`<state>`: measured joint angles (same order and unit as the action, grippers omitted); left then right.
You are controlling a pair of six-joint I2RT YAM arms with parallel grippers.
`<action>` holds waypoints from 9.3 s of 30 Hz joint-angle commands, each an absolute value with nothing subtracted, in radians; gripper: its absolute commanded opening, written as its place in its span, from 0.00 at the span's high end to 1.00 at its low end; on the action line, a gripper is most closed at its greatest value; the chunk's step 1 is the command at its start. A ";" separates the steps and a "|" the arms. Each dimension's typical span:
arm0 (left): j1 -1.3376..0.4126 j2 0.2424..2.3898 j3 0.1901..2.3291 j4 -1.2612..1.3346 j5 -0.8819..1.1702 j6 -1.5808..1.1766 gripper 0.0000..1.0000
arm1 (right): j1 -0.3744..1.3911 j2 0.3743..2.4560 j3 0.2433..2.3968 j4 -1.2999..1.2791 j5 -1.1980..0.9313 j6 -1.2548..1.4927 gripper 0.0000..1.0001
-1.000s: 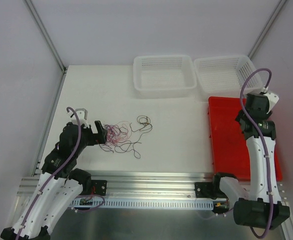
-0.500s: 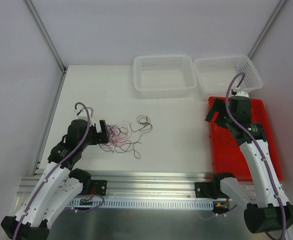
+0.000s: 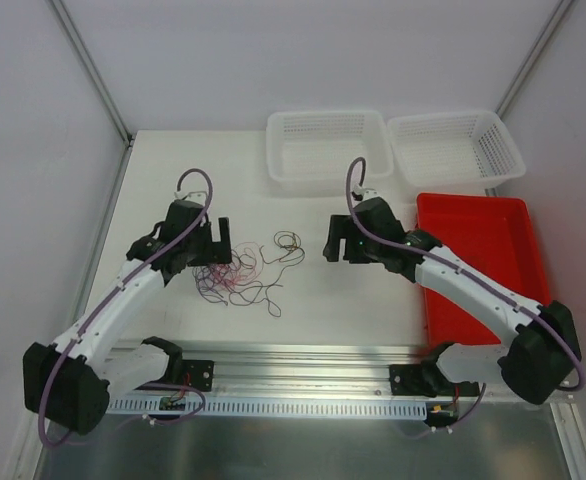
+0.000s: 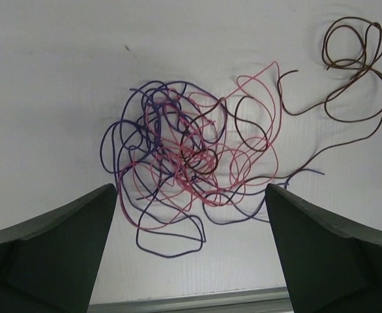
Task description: Untangle the cables
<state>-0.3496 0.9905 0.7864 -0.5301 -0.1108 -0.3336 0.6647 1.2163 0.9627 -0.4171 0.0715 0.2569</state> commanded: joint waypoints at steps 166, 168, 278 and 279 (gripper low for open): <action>-0.339 1.551 0.943 -0.560 -0.083 -0.356 0.01 | 0.999 1.844 1.229 -0.110 0.227 0.761 0.49; -0.339 1.554 0.942 -0.560 -0.084 -0.354 0.01 | 1.000 1.841 1.221 -0.112 0.238 0.761 0.63; -0.341 0.727 0.663 -0.345 -0.193 -0.225 0.01 | 0.523 1.540 0.807 -0.482 0.129 0.348 0.99; -0.341 0.729 0.663 -0.345 -0.192 -0.224 0.01 | 0.525 1.539 0.805 -0.474 0.126 0.344 0.99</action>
<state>-0.3450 0.7269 0.6468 -0.3779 -0.1898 -0.2428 0.5175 1.5265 0.8280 -0.5171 0.2001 0.3363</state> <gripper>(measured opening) 0.992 0.023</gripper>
